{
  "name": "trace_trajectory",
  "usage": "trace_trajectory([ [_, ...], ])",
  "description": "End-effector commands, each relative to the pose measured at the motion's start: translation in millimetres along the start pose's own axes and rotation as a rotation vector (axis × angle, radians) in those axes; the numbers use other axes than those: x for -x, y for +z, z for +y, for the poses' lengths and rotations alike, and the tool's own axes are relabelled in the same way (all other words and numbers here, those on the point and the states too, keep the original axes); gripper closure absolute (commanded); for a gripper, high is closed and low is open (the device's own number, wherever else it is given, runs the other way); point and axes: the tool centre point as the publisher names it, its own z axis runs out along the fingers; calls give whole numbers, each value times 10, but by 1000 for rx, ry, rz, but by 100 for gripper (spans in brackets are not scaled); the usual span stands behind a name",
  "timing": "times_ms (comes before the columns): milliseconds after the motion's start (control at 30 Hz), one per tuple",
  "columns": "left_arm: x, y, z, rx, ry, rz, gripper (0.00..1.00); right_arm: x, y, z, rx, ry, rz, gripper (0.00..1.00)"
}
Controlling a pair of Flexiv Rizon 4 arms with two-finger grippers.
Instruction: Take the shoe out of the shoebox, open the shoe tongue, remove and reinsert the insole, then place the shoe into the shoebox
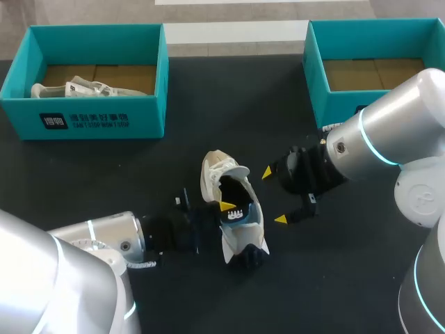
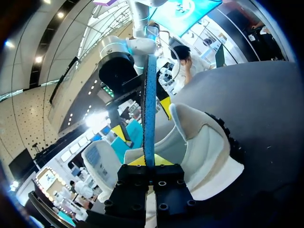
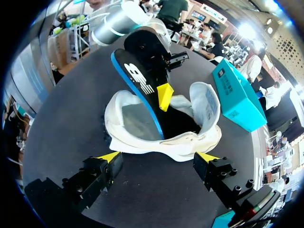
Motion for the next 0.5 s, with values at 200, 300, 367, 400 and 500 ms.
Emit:
trace_trajectory([
  [200,56,-111,-207,-15,23,-48,56,-11,0,0,0,-1,-2,0],
  [300,65,-194,-295,-16,35,-67,57,-11,0,0,0,-1,-2,0],
  [367,52,-221,-341,-17,39,-69,59,-11,0,0,0,-1,-2,0],
  [400,43,-230,-366,-15,45,-68,60,-11,0,0,0,-1,-2,0],
  [500,23,-247,-411,-13,56,-66,66,-11,0,0,0,-1,-2,0],
])
